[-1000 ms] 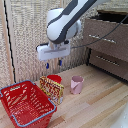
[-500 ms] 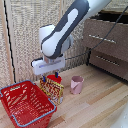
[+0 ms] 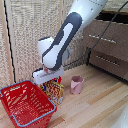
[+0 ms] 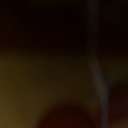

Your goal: Shift your gripper thoughtfully near the cereal snack bar. Tenderly grip the snack bar with your precision device. Carefully hover the precision device above the first drawer installation and invite the snack bar to descend into the first drawer installation.

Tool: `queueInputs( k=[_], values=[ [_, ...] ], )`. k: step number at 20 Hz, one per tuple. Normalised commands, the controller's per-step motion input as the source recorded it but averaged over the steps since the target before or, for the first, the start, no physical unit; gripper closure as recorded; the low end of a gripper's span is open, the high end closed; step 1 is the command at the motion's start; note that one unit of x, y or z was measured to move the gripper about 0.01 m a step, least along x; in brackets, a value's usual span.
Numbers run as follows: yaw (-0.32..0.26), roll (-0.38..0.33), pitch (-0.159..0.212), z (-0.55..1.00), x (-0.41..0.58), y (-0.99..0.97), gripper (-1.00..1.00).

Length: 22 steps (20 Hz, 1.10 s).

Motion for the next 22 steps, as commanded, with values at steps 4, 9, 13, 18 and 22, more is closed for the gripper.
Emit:
queueInputs(
  k=[4,9,13,18,22],
  values=[
    [-0.005,-0.019,0.009,-0.01,0.013,0.16,1.0],
    [-0.027,-0.009,-0.013,0.07,0.002,0.19,1.0],
    [-0.001,-0.001,-0.007,0.25,0.061,0.07,1.0],
    [-0.009,0.001,0.0,0.61,0.093,0.0,1.0],
    [-0.01,0.001,0.06,0.87,0.179,-0.01,1.0]
  ],
)
